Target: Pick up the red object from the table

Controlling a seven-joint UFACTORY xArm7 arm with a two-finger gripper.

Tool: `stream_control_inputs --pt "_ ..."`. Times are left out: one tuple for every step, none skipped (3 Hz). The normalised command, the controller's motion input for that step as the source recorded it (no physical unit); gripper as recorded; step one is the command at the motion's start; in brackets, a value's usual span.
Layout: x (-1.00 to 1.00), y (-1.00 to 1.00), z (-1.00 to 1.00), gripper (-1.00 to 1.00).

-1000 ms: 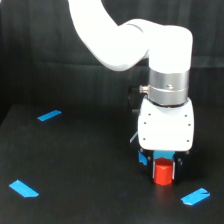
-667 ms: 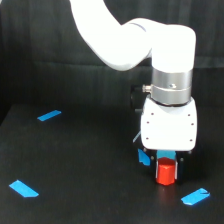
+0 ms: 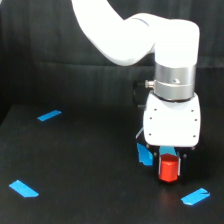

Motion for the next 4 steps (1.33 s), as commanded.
stream_control_inputs --pt "0.06 -0.05 0.64 -1.0" --pt "-0.04 -0.05 0.47 -0.95" --pt "-0.04 -0.09 0.6 -0.95" --pt "-0.05 0.02 0.61 -0.97"
